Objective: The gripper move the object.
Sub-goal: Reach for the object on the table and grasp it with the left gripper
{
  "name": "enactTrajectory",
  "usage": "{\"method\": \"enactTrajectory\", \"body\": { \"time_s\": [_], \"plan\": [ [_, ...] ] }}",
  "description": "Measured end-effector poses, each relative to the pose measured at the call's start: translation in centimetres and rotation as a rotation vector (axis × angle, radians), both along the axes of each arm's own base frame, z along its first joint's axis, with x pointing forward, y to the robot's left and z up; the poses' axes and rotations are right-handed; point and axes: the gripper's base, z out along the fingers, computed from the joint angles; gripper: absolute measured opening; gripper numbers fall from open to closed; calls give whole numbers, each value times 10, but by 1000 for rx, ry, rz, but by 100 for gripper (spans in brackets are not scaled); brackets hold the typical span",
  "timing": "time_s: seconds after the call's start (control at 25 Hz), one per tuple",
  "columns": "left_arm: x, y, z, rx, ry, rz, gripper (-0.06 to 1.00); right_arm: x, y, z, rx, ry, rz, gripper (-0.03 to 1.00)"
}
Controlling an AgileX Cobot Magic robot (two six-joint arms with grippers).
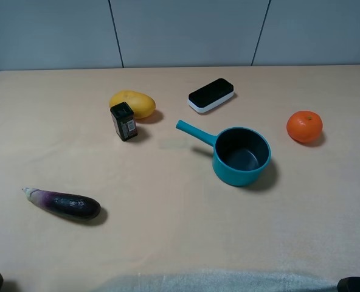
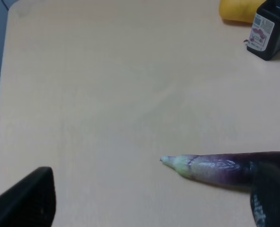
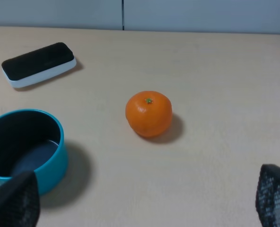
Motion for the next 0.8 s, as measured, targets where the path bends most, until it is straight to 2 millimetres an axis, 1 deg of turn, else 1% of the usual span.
{"method": "enactTrajectory", "body": {
  "time_s": [0.8],
  "plan": [
    [0,0,0,0,0,0,82,0,0,0,0,0,0,69]
  ]
}}
